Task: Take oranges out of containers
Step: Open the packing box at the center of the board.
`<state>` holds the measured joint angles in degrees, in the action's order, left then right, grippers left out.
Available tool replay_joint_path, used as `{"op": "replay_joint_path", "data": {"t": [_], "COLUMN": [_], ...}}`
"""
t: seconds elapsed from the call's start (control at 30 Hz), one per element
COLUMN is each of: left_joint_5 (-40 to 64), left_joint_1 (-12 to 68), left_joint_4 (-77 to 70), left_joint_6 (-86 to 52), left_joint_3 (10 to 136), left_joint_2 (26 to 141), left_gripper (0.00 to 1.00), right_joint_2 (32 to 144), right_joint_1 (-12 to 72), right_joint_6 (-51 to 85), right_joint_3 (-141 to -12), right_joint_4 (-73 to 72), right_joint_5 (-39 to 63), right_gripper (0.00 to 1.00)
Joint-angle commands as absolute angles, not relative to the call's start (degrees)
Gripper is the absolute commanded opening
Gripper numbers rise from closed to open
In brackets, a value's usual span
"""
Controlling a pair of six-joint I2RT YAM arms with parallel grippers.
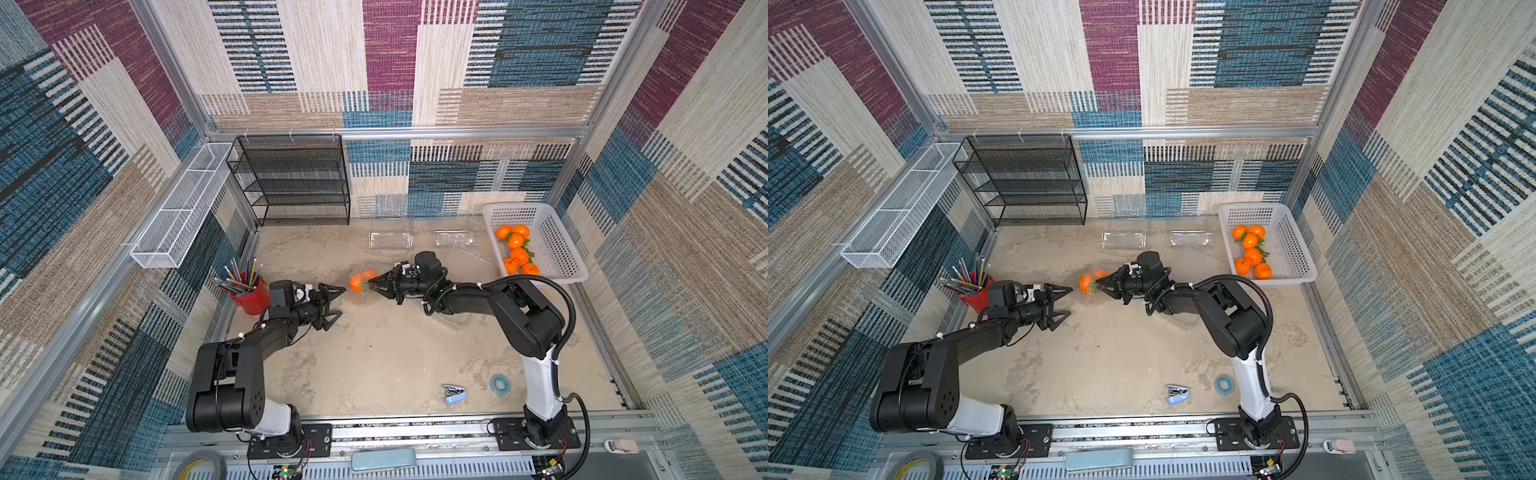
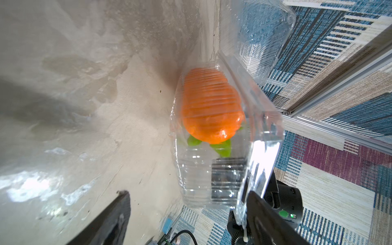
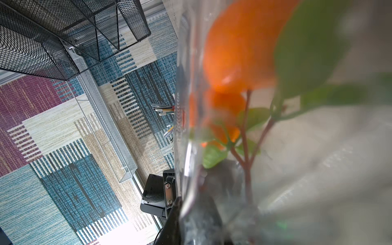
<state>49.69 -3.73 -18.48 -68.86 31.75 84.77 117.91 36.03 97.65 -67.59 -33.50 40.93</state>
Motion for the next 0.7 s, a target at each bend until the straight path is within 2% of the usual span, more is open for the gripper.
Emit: {"op": "replay_joint_path", "data": {"t": [0.0,0.67], "left_joint_5": [49.75,49.75], "left_joint_1": [-3.7,-3.61], "left_joint_4": [-21.94,-24.95], "left_joint_6": [-70.47,-71.93], "left_joint_3": [31.46,31.11], "left_joint_2": [85.88,87.43], "left_gripper": [0.87,0.86], "right_joint_2": [118.12,119.96], "right_joint_1": [36.21,37.62], "right_joint_6": [98.35,96.3], "right_joint_3": [-68.33,-71.99], "right_joint_4": [-34.41,-30.76], "right_joint_5": [40.67,41.5], "right_gripper": [0.21,0.21]}}
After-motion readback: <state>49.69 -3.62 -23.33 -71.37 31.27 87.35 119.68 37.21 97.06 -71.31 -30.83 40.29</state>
